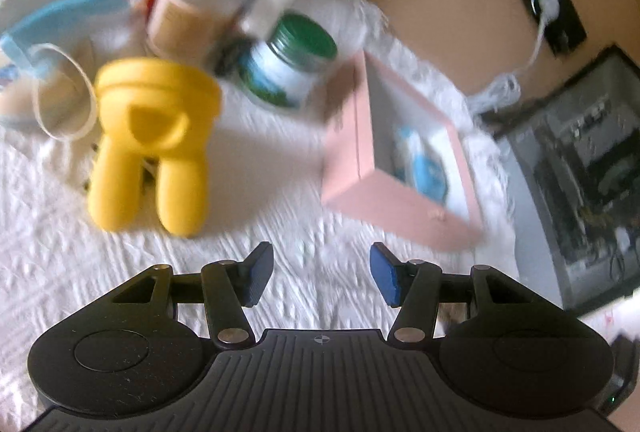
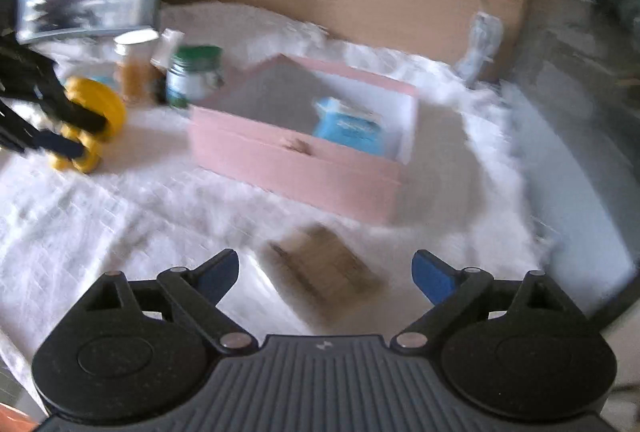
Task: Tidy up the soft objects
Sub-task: 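Lower the cotton-swab pack into the pink box and open the right tool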
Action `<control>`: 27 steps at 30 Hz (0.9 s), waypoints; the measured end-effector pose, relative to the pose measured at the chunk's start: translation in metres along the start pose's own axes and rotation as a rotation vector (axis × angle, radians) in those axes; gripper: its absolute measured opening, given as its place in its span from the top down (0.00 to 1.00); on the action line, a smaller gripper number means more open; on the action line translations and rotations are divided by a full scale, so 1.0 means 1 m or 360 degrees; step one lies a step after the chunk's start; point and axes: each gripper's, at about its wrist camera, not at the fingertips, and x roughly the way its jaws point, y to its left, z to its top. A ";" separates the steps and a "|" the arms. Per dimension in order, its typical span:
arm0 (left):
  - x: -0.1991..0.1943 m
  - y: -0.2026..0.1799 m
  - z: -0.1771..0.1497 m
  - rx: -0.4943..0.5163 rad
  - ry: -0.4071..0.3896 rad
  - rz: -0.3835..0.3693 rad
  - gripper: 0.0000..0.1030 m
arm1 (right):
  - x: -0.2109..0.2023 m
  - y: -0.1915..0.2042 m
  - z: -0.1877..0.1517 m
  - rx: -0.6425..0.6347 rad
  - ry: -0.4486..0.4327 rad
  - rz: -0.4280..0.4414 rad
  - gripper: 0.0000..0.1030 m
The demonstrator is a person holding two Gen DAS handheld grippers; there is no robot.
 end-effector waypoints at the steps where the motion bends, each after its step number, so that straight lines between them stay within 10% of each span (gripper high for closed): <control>1: 0.001 -0.003 -0.001 0.0027 0.0020 -0.0013 0.44 | 0.007 0.004 0.003 -0.0068 -0.0016 0.0027 0.08; 6: -0.014 -0.015 -0.002 0.0215 0.0048 -0.0059 0.44 | 0.046 -0.001 0.004 -0.0375 0.0166 0.0083 0.08; 12: -0.046 0.023 -0.002 0.0174 0.0043 -0.0049 0.44 | 0.054 -0.035 0.010 0.0094 0.0369 0.0213 0.19; 20: -0.084 0.079 0.012 0.0206 0.0041 -0.0130 0.44 | -0.012 -0.004 0.085 0.0360 0.0050 0.0105 0.21; 24: -0.102 0.102 0.015 0.0160 0.0001 -0.0110 0.44 | 0.003 0.000 0.158 0.0397 -0.0244 -0.0216 0.09; 27: -0.111 0.115 0.019 0.0166 -0.0022 -0.0067 0.44 | 0.024 -0.002 0.183 0.0433 -0.0152 -0.0351 0.07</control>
